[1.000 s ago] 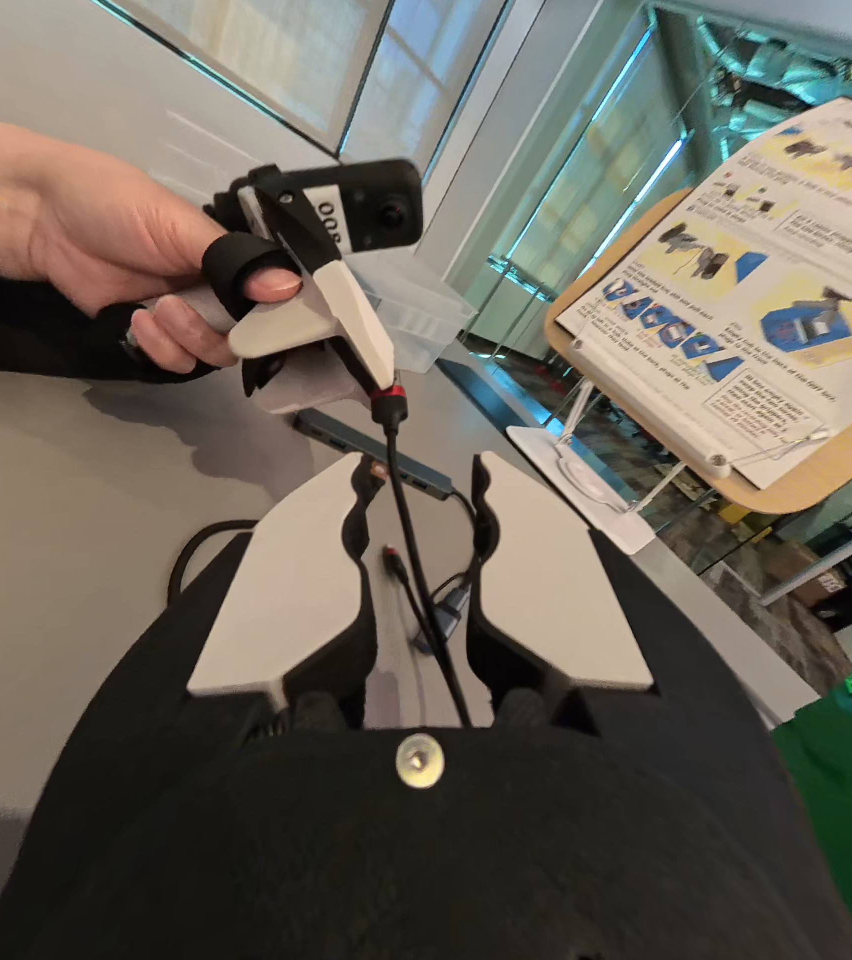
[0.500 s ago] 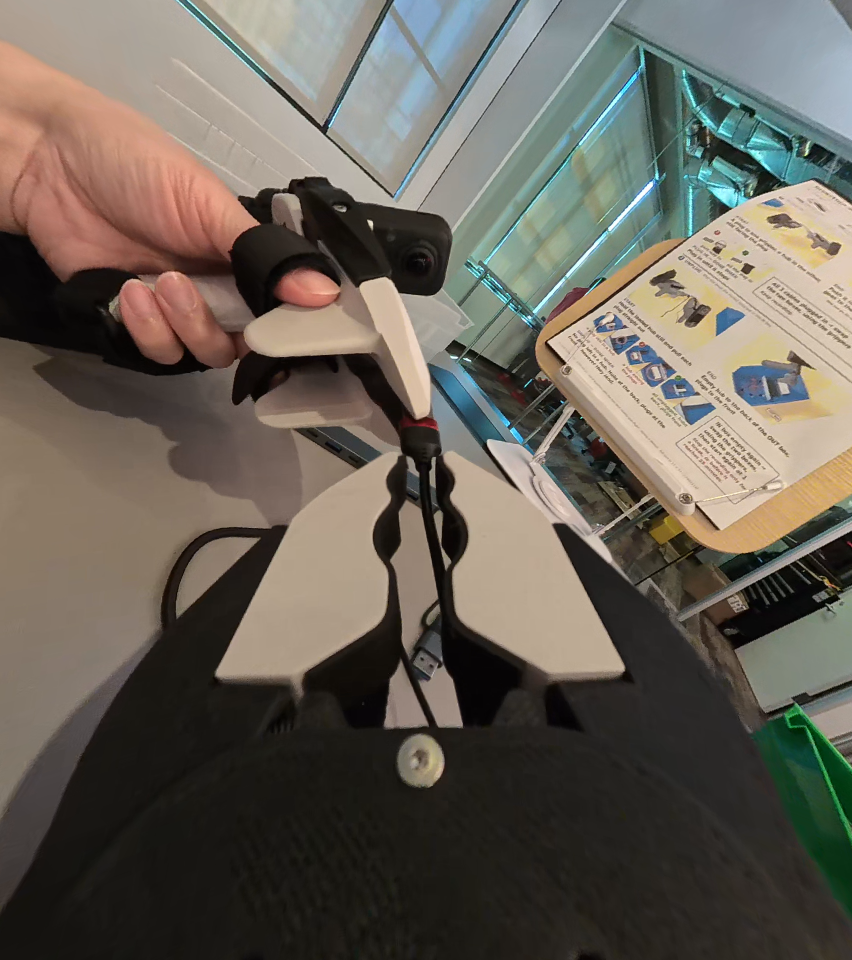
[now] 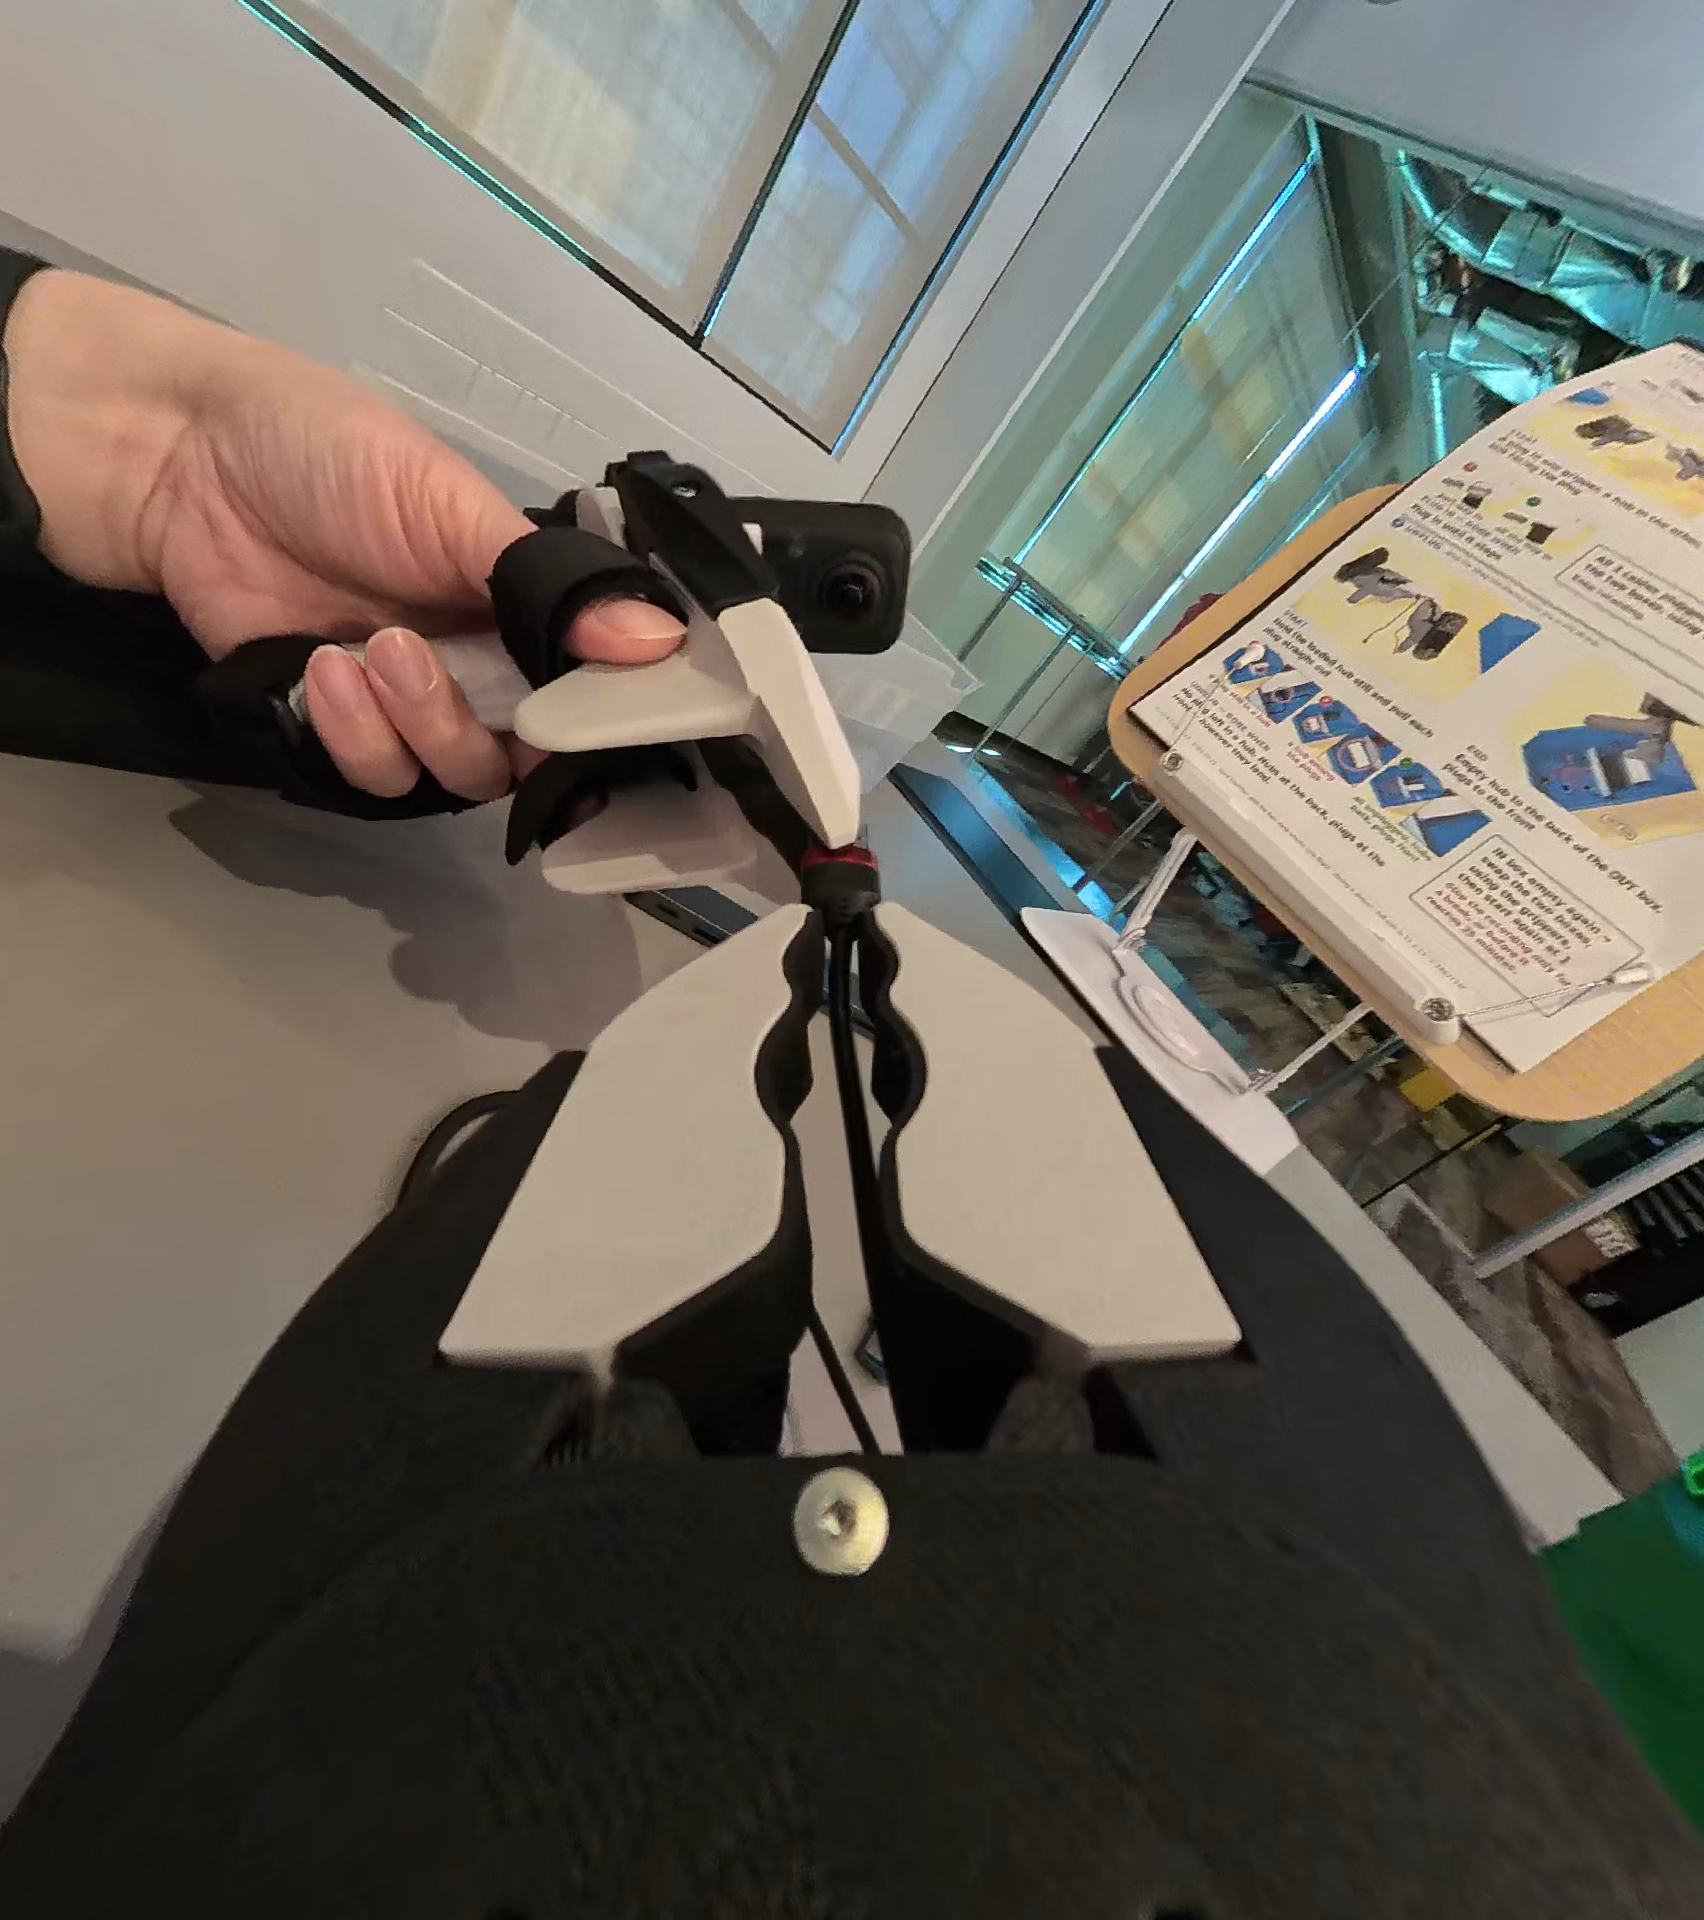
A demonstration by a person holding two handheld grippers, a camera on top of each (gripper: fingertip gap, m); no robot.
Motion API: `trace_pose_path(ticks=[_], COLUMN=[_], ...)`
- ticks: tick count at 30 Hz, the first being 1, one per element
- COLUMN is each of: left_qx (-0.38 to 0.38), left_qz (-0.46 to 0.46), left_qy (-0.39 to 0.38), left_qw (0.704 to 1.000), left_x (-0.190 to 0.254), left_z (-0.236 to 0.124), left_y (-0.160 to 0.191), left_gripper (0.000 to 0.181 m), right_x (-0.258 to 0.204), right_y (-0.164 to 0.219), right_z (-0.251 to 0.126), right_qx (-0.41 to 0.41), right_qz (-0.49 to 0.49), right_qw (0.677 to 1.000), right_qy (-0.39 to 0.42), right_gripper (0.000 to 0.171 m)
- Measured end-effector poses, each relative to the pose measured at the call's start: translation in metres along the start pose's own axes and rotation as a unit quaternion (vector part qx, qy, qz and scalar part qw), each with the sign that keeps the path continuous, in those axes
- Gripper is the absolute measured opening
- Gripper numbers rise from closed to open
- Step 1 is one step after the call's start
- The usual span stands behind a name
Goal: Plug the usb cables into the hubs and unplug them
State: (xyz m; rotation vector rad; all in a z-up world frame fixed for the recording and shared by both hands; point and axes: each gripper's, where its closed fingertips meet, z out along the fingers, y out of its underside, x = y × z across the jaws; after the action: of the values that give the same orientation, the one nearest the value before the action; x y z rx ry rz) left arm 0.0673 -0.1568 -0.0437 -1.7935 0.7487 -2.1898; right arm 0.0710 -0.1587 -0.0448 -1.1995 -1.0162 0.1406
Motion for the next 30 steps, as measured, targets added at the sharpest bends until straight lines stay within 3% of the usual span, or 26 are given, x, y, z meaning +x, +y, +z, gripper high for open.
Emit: trace_pose_path(ticks=[4,7,9,11,14,18,21,24,30], left_qx=[0.012,0.064,0.056,0.025,-0.021,-0.092,-0.145,-0.137,-0.119], left_qz=[0.046,0.143,0.232,0.304,0.336,0.278,0.249,0.241,0.220], left_qy=[-0.011,-0.114,-0.254,-0.376,-0.528,-0.601,-0.670,-0.669,-0.665], left_qw=[0.999,0.981,0.937,0.875,0.780,0.744,0.684,0.689,0.704], left_x=[0.005,-0.002,-0.023,-0.041,-0.068,-0.101,-0.122,-0.122,-0.126], left_z=[-0.003,-0.025,-0.044,-0.059,-0.083,-0.102,-0.127,-0.126,-0.131], left_y=[-0.010,-0.033,-0.041,-0.045,-0.046,-0.029,-0.022,-0.023,-0.024], left_gripper=[0.008,0.017,0.017,0.021,0.028,0.042,0.058,0.048,0.059], right_x=[0.005,0.012,0.017,0.019,0.019,0.016,0.015,0.015,0.013], right_y=[-0.003,-0.003,0.000,0.002,0.006,0.009,0.012,0.014,0.018], right_z=[-0.003,-0.006,-0.007,-0.007,-0.006,-0.004,-0.003,-0.002,-0.001], right_qx=[0.007,0.012,0.007,0.005,-0.005,-0.015,-0.021,-0.026,-0.037], right_qz=[0.030,0.043,0.056,0.064,0.067,0.059,0.057,0.057,0.053], right_qw=[1.000,0.999,0.998,0.998,0.998,0.998,0.998,0.998,0.998], right_qy=[-0.001,0.013,0.017,0.022,0.020,0.017,0.015,0.014,0.011], right_gripper=[0.007,0.007,0.007,0.007,0.007,0.007,0.007,0.007,0.007])
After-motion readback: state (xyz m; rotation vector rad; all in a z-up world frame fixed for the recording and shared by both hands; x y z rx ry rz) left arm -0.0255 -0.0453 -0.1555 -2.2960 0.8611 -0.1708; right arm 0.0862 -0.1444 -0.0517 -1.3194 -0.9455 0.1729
